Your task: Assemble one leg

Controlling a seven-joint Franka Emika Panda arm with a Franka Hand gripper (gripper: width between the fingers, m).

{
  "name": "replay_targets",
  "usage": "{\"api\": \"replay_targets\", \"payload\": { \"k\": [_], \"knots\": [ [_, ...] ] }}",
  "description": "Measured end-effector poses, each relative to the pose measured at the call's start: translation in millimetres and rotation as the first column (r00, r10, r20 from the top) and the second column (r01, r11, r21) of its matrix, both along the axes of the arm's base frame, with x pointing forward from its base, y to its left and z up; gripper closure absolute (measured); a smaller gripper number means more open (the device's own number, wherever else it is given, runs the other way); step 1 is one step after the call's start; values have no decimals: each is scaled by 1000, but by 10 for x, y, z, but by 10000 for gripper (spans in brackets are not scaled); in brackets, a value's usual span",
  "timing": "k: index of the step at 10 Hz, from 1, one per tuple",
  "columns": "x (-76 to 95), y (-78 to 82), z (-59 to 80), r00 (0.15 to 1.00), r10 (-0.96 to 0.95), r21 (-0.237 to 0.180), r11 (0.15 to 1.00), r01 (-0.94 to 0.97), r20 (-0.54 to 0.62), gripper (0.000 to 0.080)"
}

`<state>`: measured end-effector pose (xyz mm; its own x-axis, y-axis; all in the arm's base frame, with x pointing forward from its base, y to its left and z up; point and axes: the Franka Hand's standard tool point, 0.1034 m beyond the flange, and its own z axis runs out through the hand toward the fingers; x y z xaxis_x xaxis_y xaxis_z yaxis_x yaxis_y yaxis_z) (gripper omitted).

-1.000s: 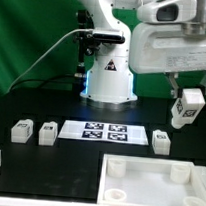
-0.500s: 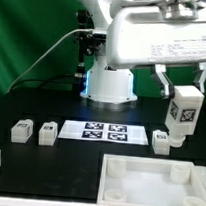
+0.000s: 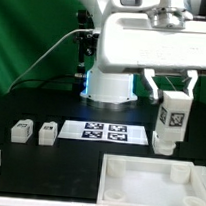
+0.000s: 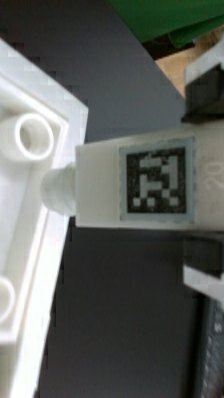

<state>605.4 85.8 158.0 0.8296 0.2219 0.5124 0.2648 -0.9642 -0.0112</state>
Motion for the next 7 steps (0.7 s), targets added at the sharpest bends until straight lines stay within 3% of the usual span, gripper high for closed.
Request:
{"api": "replay_targets", "payload": {
  "k": [2, 5, 7],
  "knots": [
    [173, 81, -109, 999, 11, 23, 1000, -10, -31, 509],
    [218, 114, -357, 1000, 0, 33, 999, 1, -28, 509],
    [204, 133, -418, 1000, 0, 33, 999, 1, -27, 508]
  ]
}}
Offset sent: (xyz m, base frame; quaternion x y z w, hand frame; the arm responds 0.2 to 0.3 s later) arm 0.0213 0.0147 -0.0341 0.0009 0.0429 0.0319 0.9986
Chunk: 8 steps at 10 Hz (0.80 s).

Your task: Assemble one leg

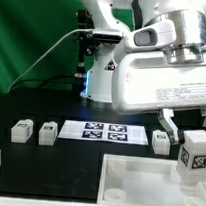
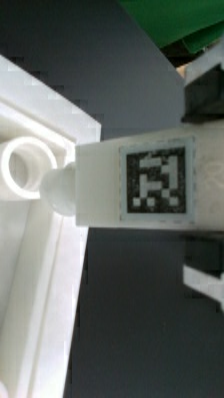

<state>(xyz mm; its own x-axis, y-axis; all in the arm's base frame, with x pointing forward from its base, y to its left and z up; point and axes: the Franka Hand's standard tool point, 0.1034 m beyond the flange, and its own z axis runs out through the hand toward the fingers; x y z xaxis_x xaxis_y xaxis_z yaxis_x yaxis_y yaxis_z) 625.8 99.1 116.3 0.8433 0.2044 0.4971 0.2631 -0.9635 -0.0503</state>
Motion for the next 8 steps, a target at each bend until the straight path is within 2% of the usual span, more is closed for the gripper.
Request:
{"api": "replay_targets", "payload": {
  "k": [3, 8],
  "knots": [
    [-40, 74, -140, 1000, 5, 2, 1000, -5, -7, 508],
    [-63, 91, -247, 1000, 2, 1, 1000, -2, 0, 508]
  ]
}}
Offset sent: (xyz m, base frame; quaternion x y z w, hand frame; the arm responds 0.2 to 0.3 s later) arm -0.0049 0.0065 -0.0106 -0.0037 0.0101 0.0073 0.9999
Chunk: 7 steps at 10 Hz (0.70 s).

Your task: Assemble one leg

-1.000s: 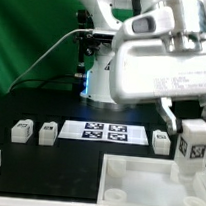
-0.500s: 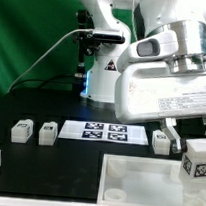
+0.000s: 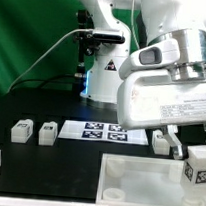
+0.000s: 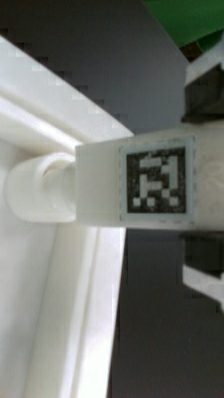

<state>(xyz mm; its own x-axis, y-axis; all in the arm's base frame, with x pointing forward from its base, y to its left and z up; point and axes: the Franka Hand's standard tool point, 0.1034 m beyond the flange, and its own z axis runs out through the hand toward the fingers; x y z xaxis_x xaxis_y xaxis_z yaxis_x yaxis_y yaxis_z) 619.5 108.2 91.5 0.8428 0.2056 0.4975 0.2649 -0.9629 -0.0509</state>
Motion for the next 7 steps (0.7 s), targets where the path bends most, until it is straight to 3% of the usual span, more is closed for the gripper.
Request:
{"api": "replay_targets", "payload": {
  "k": [2, 5, 7],
  "knots": [
    [-24, 16, -75, 1000, -1, -1, 1000, 1, 2, 508],
    [17, 52, -100, 991, -30, -12, 999, 32, 133, 508],
    [-4, 56, -123, 995, -26, -8, 1000, 27, 97, 508]
  ]
}}
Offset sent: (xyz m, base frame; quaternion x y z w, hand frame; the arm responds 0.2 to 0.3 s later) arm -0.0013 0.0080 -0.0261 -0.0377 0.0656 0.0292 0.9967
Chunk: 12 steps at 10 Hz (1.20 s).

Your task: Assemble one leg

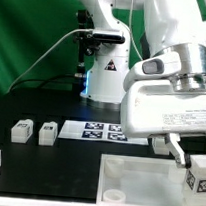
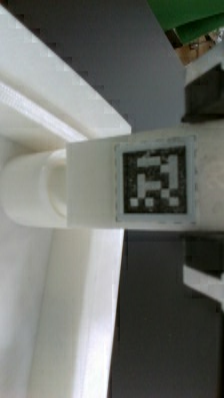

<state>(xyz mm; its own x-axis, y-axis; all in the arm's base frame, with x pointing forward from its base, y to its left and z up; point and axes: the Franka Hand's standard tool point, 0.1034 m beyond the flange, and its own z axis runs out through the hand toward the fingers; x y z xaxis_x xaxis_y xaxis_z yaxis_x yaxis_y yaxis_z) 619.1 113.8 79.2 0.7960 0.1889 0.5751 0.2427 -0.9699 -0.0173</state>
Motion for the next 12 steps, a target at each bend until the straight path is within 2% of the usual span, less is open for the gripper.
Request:
{"api": "replay_targets", "payload": {
  "k": [1, 2, 3, 6, 12],
  "knots": [
    [-7, 2, -12, 1000, 1, 0, 1000, -1, -5, 311],
    [-8, 2, -14, 1000, 1, 0, 1000, -1, -6, 311],
    [-10, 2, -15, 1000, 1, 0, 1000, -1, -6, 186],
    [-11, 2, -17, 1000, 1, 0, 1000, -1, -7, 152],
    [-16, 2, -24, 1000, 1, 3, 1000, -1, -16, 151]
  ]
}}
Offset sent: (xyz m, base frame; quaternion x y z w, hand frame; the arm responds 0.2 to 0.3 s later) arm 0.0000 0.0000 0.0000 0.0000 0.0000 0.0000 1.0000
